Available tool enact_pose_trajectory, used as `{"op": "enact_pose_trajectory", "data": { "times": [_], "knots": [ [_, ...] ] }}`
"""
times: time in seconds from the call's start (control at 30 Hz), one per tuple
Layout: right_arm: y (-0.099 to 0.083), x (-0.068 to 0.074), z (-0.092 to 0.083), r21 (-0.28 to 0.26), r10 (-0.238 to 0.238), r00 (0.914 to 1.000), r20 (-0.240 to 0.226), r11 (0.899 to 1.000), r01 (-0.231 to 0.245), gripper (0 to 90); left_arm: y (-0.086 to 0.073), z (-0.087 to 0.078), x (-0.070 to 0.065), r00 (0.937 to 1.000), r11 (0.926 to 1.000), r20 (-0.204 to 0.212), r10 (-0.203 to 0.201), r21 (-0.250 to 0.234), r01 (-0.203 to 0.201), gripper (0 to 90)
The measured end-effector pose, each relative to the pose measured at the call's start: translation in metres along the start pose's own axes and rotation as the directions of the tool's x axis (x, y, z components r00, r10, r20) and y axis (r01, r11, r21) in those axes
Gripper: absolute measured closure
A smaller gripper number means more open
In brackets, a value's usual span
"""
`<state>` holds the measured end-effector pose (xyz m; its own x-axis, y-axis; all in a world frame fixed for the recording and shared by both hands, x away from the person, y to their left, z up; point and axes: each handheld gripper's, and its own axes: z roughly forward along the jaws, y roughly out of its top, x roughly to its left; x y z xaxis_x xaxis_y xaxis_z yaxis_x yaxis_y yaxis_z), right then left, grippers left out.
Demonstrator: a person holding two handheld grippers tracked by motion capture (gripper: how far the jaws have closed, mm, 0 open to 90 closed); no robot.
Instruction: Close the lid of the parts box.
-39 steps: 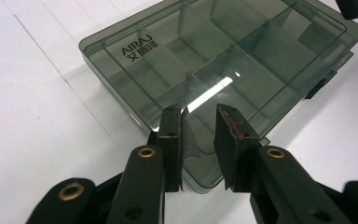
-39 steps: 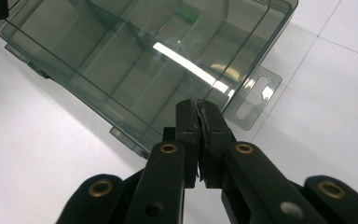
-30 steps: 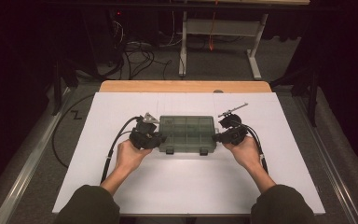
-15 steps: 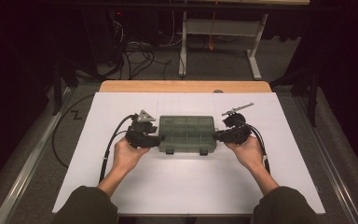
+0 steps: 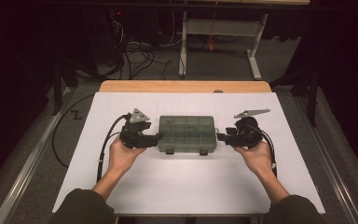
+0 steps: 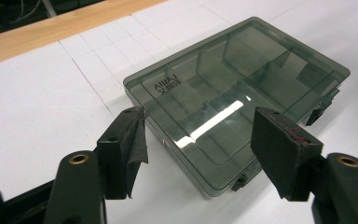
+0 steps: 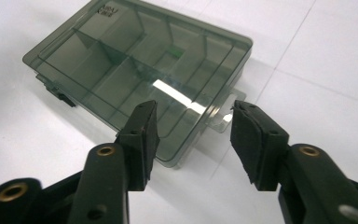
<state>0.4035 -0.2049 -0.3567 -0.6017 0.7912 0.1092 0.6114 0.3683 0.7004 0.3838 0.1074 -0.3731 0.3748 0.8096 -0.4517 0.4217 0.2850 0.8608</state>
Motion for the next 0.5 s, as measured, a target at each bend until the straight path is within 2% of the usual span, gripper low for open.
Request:
{"op": "enact_pose_trajectory", "data": {
  "times": [0.27, 0.5],
  "knots": [
    [-0.012, -0.004, -0.014, -0.091, 0.002, 0.9995, 0.032, 0.996, 0.001, 42.3, 0.004, -0.01, 0.001, 1.0, 0.9989, -0.004, -0.007, -0.047, 0.007, 32.5],
    [-0.02, -0.005, -0.024, -0.137, -0.01, 0.9987, 0.051, 0.99, 0.016, 38.9, 0.006, -0.021, 0.004, 0.9998, 0.996, -0.002, -0.019, -0.087, 0.019, 31.3]
  ]
}}
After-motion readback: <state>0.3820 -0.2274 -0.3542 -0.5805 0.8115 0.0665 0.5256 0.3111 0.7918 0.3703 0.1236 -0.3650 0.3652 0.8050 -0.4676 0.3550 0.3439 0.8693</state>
